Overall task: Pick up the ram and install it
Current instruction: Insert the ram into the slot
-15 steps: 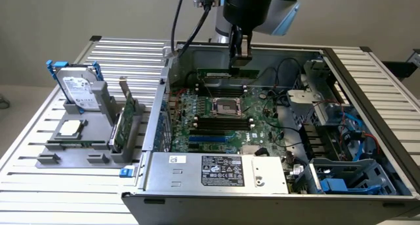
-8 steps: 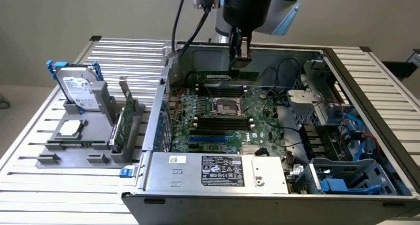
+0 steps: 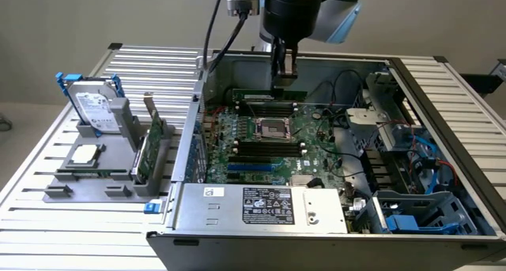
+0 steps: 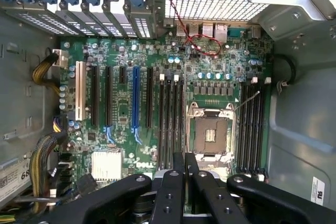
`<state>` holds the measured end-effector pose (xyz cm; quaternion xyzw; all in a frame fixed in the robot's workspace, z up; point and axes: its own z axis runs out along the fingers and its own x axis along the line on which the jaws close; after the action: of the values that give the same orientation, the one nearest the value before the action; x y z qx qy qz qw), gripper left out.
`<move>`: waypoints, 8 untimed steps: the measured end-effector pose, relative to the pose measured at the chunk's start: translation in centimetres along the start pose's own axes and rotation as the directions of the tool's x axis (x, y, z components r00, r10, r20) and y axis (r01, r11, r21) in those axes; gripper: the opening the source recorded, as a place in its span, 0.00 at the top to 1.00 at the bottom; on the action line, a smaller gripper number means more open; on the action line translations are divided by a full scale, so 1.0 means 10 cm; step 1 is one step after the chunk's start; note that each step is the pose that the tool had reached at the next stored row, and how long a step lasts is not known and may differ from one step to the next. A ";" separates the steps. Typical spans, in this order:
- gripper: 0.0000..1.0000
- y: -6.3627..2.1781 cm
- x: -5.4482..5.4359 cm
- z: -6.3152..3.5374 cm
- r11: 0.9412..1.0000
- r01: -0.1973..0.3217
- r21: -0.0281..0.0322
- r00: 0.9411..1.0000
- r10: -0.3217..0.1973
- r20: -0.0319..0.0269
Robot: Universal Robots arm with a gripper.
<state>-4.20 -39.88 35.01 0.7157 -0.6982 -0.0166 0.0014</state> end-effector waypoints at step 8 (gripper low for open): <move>0.87 0.001 0.20 0.118 1.000 0.006 -0.004 1.000 -0.006 -0.002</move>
<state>-4.20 -41.88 33.78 0.7177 -0.6961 -0.0176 0.0036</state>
